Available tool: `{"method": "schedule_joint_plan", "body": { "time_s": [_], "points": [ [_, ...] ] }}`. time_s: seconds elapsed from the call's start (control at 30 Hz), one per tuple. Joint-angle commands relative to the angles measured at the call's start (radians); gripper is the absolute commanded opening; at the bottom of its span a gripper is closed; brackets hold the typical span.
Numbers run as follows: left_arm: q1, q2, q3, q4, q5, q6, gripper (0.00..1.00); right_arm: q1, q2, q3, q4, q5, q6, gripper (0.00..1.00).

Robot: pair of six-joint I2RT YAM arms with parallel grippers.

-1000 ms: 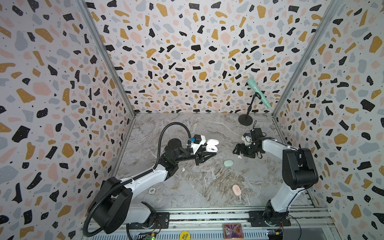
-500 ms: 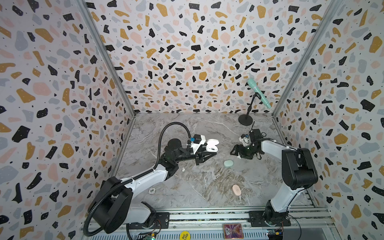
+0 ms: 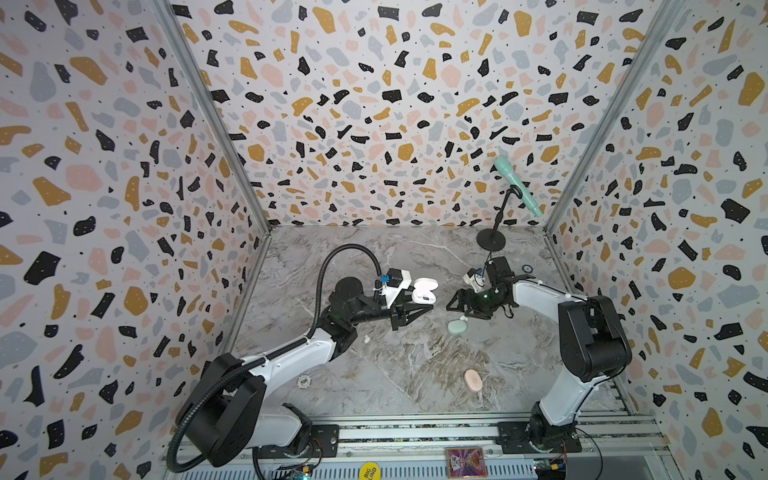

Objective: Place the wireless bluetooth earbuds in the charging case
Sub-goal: 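Lower the right gripper over the white earbud beside the mint-green case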

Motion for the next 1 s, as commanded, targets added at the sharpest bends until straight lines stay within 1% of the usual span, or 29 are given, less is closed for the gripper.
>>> {"method": "schedule_joint_plan", "body": {
  "time_s": [0.0,0.07,0.17,0.33,0.5,0.7,0.97],
  "points": [
    [0.006,0.000,-0.009,0.063,0.020,-0.006,0.33,-0.003,-0.081,0.036,-0.061,0.036,-0.003,0.87],
    [0.005,-0.002,-0.008,0.062,0.020,-0.006,0.33,-0.010,-0.097,0.028,-0.099,0.101,-0.018,0.87],
    [0.005,-0.005,-0.010,0.059,0.020,-0.004,0.33,-0.021,-0.124,-0.021,-0.106,0.126,-0.018,0.87],
    [0.005,0.002,-0.011,0.068,0.020,-0.009,0.33,-0.019,-0.141,-0.098,-0.070,0.090,0.001,0.87],
    [0.004,0.002,-0.008,0.069,0.019,-0.011,0.33,-0.009,-0.125,-0.135,-0.019,0.055,0.026,0.87],
    [0.006,0.001,-0.010,0.068,0.020,-0.011,0.33,0.014,-0.065,-0.105,0.025,0.034,0.049,0.87],
    [0.010,-0.002,-0.011,0.060,0.018,-0.006,0.33,0.050,0.025,-0.025,0.079,0.023,0.085,0.87]
  ]
}}
